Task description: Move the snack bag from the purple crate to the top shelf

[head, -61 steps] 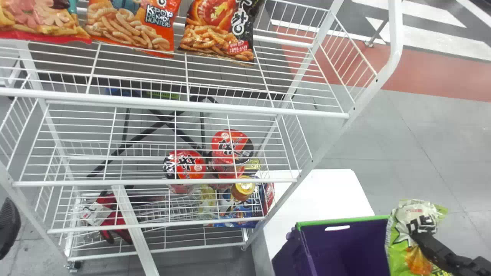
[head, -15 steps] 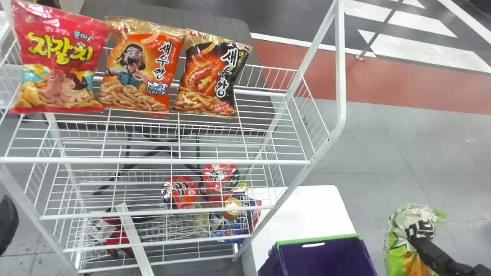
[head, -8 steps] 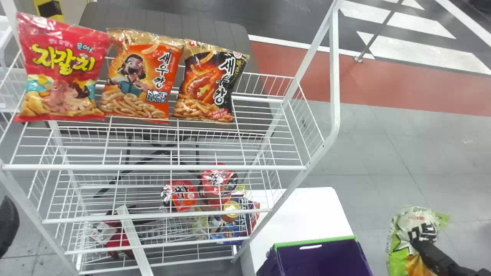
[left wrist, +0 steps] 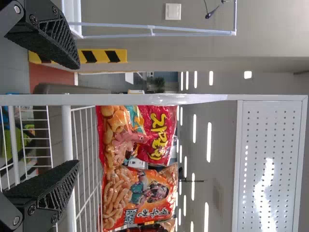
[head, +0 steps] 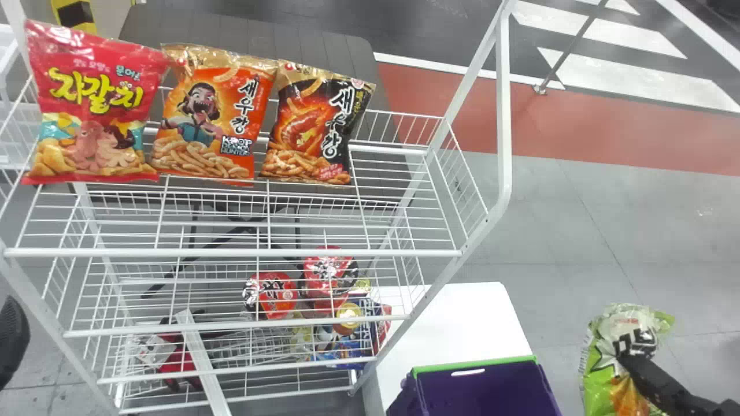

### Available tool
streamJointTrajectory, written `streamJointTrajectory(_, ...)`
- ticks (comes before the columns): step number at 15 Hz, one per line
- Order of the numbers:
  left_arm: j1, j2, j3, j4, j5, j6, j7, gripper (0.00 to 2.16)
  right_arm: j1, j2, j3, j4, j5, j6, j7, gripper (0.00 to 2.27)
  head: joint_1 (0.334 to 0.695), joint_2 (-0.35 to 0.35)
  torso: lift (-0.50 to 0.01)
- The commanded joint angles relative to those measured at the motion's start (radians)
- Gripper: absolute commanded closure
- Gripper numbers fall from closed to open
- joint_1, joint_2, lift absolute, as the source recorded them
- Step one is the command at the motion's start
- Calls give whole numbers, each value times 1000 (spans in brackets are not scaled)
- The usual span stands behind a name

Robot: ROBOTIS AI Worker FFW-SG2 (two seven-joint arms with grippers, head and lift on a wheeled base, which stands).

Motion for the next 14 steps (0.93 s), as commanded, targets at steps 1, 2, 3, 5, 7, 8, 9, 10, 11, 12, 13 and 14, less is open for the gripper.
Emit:
streamJointTrajectory(1, 0, 0, -2, -1, -2, 3, 0, 130, 17, 1, 17, -32, 2, 17, 81, 1602, 695, -350, 0)
streamJointTrajectory(2, 0, 0, -2, -2, -4, 3, 0, 130, 18, 1, 26, -46, 2, 17, 104, 1602, 695, -350, 0)
streamJointTrajectory(3, 0, 0, -2, -4, -5, 3, 2, 130, 18, 1, 41, -69, 2, 17, 115, 1605, 695, -350, 0)
streamJointTrajectory(5, 0, 0, -4, -5, -5, 3, 2, 130, 18, 1, 77, -108, -16, 17, 162, 1605, 695, -350, 0)
streamJointTrajectory(7, 0, 2, -4, -5, -5, 3, 6, 130, 18, 1, 110, -154, -45, 17, 175, 1605, 695, -350, 0)
streamJointTrajectory(8, 0, 2, -4, -5, -5, 3, 8, 130, 18, 1, 132, -184, -56, 17, 175, 1605, 695, -350, 0)
streamJointTrajectory(9, 0, 3, -2, -7, -5, 3, 9, 130, 18, 1, 149, -215, -67, 17, 173, 1605, 695, -342, 0)
streamJointTrajectory(10, 0, 3, -2, -7, -5, 3, 9, 130, 18, 1, 169, -244, -82, 17, 173, 1605, 695, -322, 0)
streamJointTrajectory(11, 0, 3, -2, -7, -5, 3, 9, 130, 18, 1, 184, -267, -100, 17, 170, 1605, 695, -287, 0)
streamJointTrajectory(12, 0, 2, -2, -7, -5, 3, 9, 130, 18, 1, 206, -292, -123, 17, 170, 1605, 695, -267, 0)
streamJointTrajectory(13, 0, 2, -2, -7, -5, 3, 9, 130, 29, 1, 239, -313, -137, 17, 170, 1605, 695, -251, 0)
streamJointTrajectory(14, 0, 0, -2, -5, -5, 3, 9, 130, 41, 1, 282, -330, -139, 17, 166, 1605, 695, -230, 0)
